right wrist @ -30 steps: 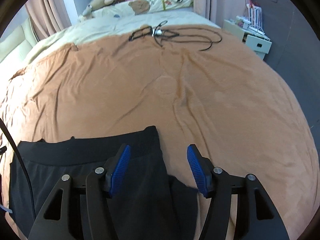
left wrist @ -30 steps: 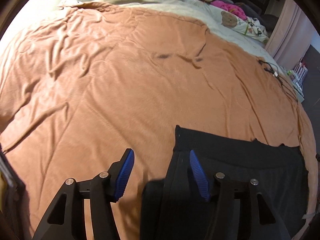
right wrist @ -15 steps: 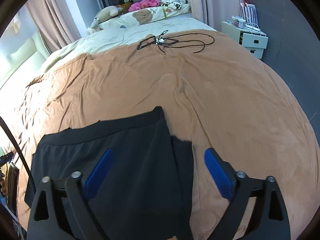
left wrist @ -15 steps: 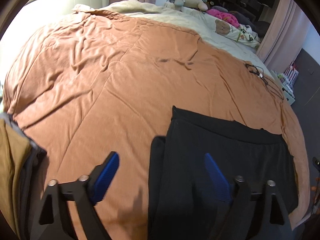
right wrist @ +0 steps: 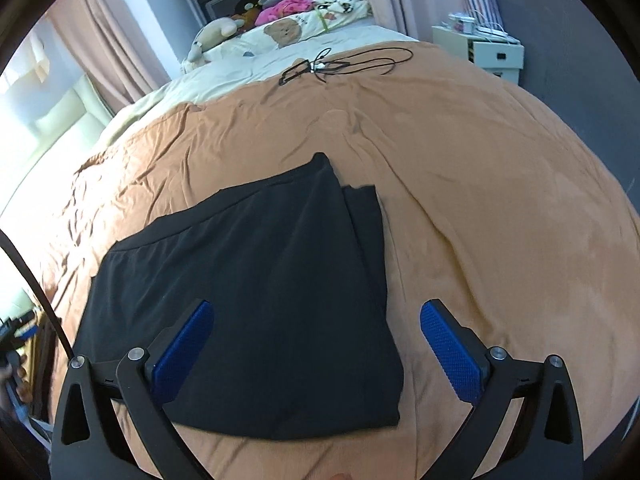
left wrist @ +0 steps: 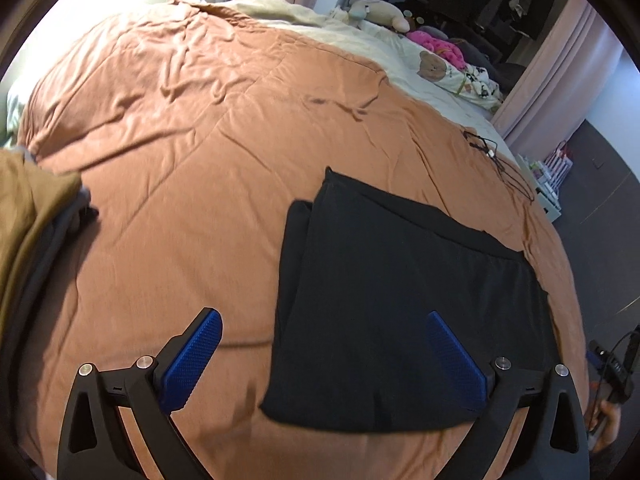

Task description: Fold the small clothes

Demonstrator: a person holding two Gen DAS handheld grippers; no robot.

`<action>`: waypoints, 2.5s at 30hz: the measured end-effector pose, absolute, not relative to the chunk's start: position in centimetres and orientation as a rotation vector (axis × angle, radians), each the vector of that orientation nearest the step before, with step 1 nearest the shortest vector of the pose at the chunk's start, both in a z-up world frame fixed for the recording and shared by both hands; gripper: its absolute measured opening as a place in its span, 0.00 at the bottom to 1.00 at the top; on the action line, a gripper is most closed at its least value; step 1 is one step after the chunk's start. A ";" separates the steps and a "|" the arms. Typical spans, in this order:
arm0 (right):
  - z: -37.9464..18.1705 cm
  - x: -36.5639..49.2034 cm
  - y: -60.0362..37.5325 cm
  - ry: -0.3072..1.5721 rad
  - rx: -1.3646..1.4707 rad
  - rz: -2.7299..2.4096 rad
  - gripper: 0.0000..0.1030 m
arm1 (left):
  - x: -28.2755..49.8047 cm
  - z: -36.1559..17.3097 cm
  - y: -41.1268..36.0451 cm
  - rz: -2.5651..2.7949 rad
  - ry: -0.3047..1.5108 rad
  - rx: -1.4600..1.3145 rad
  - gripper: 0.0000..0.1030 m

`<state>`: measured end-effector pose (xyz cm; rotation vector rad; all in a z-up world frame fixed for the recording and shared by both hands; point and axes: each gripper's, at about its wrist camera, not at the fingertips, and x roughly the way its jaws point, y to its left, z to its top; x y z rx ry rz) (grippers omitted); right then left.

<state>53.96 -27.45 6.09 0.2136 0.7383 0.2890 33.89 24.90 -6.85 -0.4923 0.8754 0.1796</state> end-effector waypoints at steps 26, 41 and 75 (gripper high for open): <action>-3.1 47.3 -32.5 0.783 0.638 0.362 0.53 | 26.9 -14.2 22.4 0.141 0.889 -0.817 0.65; -5.5 50.2 -32.3 0.828 0.715 0.365 0.48 | 28.7 -18.2 23.2 0.167 0.912 -0.952 0.52; -2.1 46.9 -30.9 0.716 0.736 0.402 0.06 | 24.3 -11.0 25.6 0.197 0.712 -0.961 0.11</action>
